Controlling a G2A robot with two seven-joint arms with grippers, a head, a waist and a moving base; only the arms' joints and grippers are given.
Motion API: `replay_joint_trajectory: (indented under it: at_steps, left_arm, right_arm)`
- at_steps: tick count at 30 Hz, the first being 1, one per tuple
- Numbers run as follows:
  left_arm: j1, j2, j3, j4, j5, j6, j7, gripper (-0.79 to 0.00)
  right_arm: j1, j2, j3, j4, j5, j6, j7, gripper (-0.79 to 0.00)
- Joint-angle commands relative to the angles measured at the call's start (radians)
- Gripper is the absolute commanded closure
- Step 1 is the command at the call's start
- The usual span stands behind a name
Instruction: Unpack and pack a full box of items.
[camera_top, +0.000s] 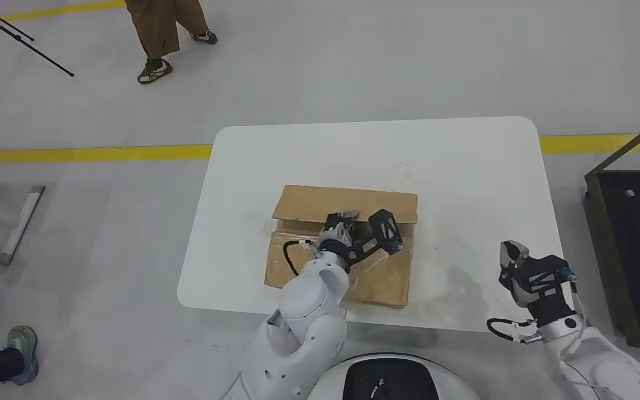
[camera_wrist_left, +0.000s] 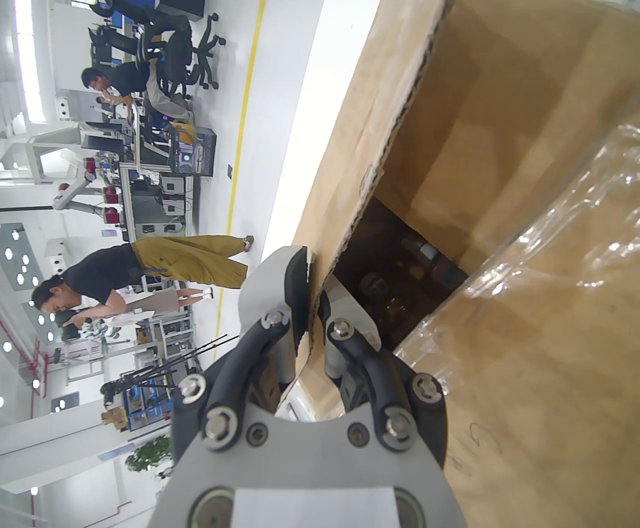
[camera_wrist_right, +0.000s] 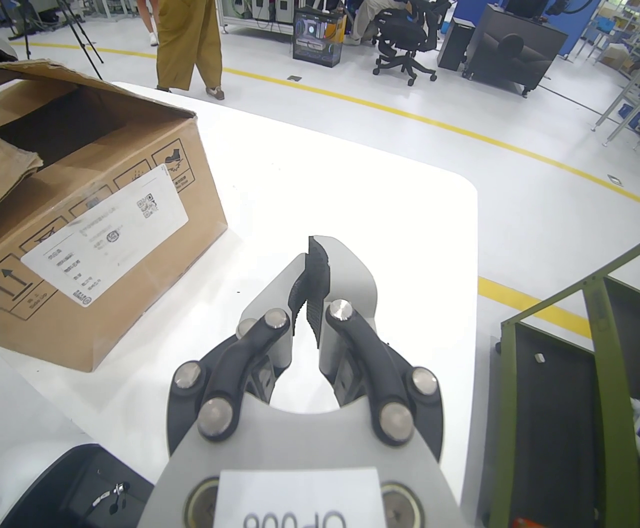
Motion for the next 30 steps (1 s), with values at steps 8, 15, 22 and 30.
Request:
replay_joint_trajectory:
  at_steps: [8,15,22,30]
  left_arm:
    - [-0.028,-0.028,0.050,-0.036,-0.046,-0.015,-0.057,-0.785]
    - [-0.120,-0.049,0.058,0.028,-0.030,0.004,-0.027,-0.785]
    - [-0.275,-0.079,0.063,0.172,-0.014,0.020,0.023,-0.785]
    - [-0.441,-0.126,0.104,0.449,-0.033,0.059,0.075,-0.785]
  right_arm:
    - [-0.010,-0.001,0.022,-0.002,0.020,0.000,-0.010,0.000]
    - [-0.018,-0.002,0.038,-0.011,0.033,-0.004,-0.011,0.000]
    - [-0.027,-0.003,0.057,-0.016,0.041,-0.005,-0.010,0.000]
    - [-0.043,-0.005,0.077,-0.015,0.055,0.003,-0.019,0.000]
